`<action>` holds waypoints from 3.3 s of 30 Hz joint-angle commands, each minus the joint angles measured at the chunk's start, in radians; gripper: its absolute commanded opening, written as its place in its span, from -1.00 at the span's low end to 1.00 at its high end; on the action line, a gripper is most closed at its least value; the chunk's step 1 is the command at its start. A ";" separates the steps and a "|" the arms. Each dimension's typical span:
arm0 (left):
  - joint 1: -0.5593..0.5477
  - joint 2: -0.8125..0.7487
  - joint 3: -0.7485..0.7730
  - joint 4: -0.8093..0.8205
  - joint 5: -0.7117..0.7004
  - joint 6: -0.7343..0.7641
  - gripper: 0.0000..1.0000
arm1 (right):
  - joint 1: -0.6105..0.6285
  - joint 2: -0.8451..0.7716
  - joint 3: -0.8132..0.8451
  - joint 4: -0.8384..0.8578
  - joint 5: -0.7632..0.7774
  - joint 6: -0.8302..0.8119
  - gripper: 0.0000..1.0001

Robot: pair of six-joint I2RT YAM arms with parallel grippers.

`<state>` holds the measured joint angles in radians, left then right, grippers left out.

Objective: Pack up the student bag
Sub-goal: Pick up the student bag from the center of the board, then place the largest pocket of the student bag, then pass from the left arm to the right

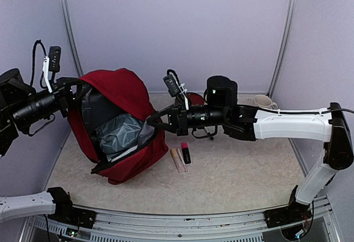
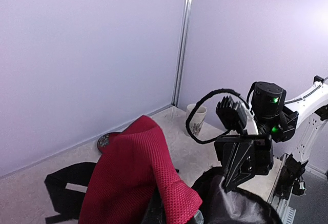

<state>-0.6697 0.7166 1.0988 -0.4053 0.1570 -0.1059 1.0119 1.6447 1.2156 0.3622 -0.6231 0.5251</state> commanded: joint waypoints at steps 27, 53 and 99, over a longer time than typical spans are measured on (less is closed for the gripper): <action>-0.090 0.211 -0.003 0.347 0.120 -0.178 -1.00 | -0.202 -0.282 -0.017 -0.223 0.409 -0.057 -0.66; -0.091 0.261 -0.001 0.407 0.006 -0.185 -1.00 | -0.090 -0.054 0.762 -1.124 0.162 -0.971 1.00; -0.105 0.141 -0.153 0.301 0.121 -0.079 0.98 | -0.313 0.003 0.450 -0.755 -0.316 -0.797 -1.00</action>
<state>-0.7658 0.9329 1.0100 -0.0746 0.2420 -0.2054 0.7551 1.7020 1.7573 -0.5785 -0.8379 -0.3679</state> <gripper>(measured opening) 0.987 0.026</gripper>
